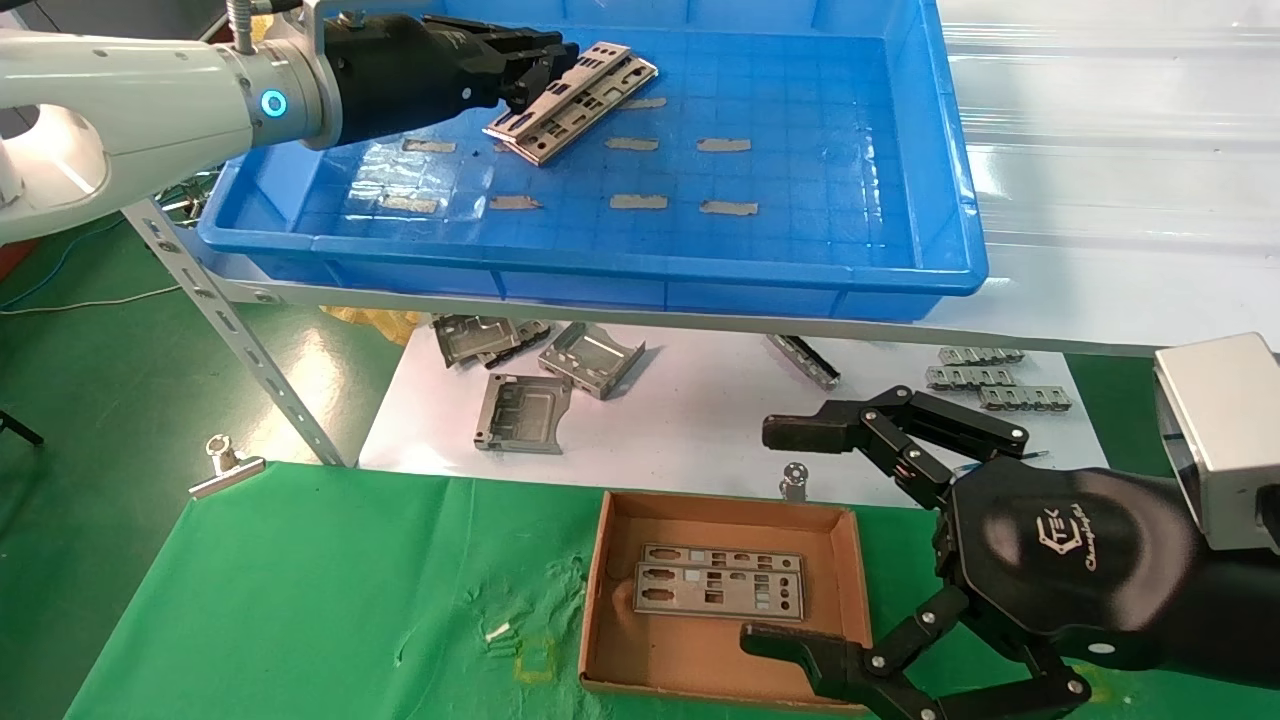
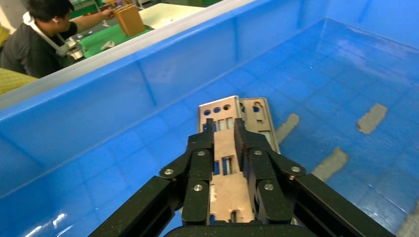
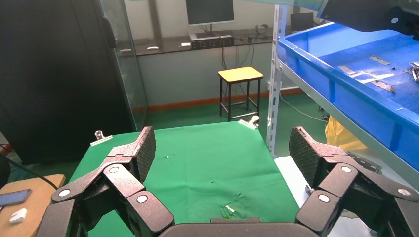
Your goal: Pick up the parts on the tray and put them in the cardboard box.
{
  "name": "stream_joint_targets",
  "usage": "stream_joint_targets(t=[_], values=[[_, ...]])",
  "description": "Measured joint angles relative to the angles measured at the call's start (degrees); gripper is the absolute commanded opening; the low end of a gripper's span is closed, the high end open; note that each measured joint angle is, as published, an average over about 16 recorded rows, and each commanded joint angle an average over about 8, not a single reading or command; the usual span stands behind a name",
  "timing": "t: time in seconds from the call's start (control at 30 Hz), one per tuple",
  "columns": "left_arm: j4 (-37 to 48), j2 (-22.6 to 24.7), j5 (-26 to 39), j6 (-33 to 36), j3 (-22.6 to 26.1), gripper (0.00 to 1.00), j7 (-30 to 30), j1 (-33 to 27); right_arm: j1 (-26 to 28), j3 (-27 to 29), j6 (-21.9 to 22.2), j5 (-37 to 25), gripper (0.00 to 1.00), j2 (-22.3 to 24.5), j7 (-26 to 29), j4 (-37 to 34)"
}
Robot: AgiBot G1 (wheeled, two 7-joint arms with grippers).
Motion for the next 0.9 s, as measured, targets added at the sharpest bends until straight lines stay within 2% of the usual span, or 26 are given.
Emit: stream_joint_targets(t=[0.7, 0.73, 0.9], values=[[0.63, 0.21, -2.13, -1.1, -0.46, 0.99, -4.49, 1.74, 0.0, 0.0, 0.0, 0.0, 1.0, 0.0, 0.0, 0.0], [0.64, 0.21, -2.25, -1.11, -0.48, 0.91, -4.75, 1.84, 0.0, 0.0, 0.0, 0.0, 1.0, 0.0, 0.0, 0.0], [0.63, 0.24, -2.74, -1.22, -0.55, 0.29, -6.05, 2.31, 0.0, -0.01, 0.0, 0.0, 1.0, 0.0, 0.0, 0.0]])
